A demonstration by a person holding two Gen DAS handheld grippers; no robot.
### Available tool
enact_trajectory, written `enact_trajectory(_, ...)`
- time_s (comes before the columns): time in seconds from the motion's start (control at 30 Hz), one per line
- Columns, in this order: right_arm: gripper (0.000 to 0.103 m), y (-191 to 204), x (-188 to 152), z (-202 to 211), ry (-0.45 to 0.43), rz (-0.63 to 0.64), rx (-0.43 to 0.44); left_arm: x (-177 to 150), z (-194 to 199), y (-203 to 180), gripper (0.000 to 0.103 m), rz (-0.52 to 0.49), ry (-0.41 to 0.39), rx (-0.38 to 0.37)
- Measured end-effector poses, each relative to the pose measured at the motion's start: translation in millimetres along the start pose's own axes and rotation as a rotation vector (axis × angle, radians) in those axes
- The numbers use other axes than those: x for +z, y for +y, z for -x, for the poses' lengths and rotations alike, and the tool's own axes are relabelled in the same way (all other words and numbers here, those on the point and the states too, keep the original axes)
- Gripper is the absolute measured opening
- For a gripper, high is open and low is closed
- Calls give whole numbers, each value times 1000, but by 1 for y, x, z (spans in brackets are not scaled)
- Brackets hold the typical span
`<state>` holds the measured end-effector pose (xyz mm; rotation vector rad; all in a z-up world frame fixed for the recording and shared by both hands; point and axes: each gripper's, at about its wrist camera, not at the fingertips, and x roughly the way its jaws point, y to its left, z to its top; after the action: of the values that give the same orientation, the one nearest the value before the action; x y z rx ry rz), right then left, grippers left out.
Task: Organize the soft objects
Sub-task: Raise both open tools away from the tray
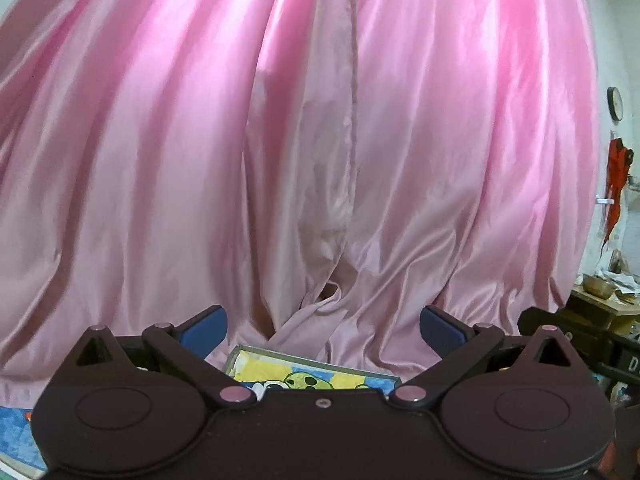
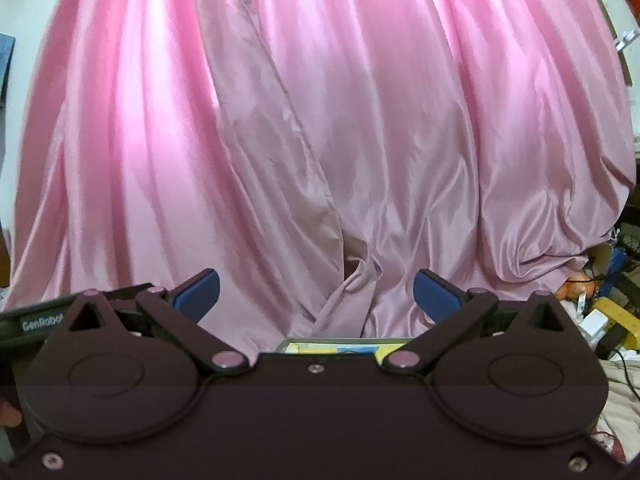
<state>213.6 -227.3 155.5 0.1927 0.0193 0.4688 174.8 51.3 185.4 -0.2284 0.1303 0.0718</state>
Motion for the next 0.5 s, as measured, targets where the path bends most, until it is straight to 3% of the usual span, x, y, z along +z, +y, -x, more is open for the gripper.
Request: enact_trajectory(0.5,103,19,-53,111,28,10,-7,-49,98,1,102,10,20,25)
